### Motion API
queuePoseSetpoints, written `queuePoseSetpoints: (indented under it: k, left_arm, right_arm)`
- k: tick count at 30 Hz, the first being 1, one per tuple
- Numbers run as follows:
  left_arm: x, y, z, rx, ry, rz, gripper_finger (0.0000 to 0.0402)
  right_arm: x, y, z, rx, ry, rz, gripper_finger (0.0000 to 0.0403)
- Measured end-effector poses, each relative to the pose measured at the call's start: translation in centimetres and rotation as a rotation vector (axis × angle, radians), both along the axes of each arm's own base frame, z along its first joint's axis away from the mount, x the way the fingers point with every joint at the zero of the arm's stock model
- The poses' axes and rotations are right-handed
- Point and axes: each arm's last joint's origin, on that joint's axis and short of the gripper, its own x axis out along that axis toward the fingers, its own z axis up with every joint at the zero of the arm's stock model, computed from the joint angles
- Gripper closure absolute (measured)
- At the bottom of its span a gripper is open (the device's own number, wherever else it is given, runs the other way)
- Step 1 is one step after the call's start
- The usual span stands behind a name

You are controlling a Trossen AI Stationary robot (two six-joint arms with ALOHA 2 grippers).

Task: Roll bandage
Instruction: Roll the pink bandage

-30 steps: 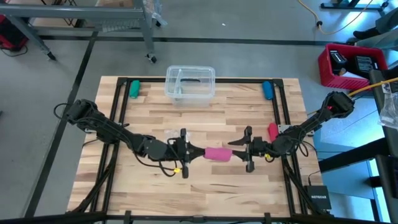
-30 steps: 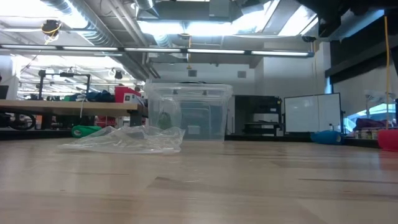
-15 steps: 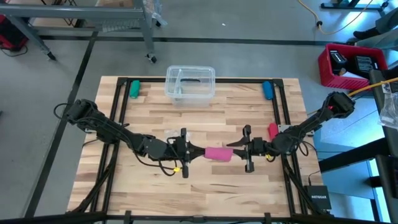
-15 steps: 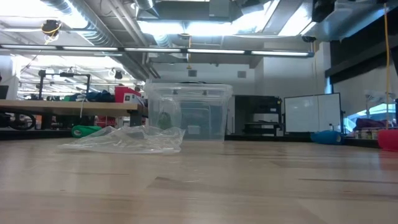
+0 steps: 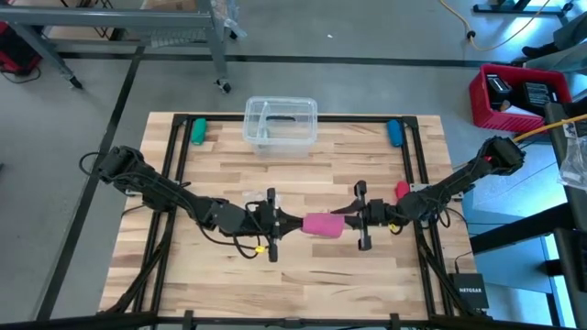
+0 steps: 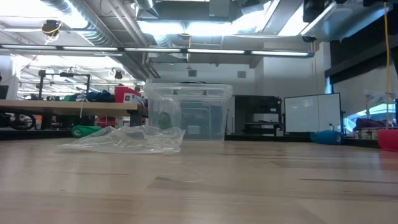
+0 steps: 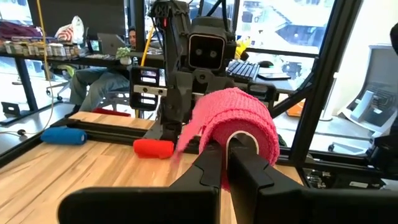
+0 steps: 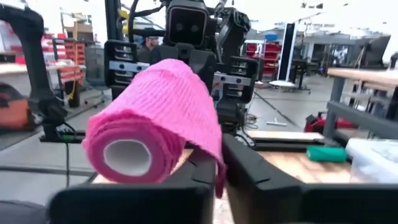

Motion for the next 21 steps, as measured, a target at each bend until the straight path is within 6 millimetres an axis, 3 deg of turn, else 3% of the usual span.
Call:
queuePoseSetpoints:
  k: [3, 17, 21]
  left_arm:
    - [0.0, -0.1, 0.1, -0.006, -0.013, -0.022, 0.0398]
    - [-0.1, -0.9, 0.7, -0.042, -0.066, -0.249, 0.0398]
    - [-0.1, -1.0, 0.8, -0.043, -0.075, -0.265, 0.0398]
  right_arm:
    - [0.1, 0.1, 0.5, -0.061, -0.015, -0.008, 0.0395]
    - [0.9, 0.4, 3.5, -0.434, -0.098, -0.130, 0.0391]
    - [1.0, 0.5, 3.5, -0.477, -0.086, -0.118, 0.0398]
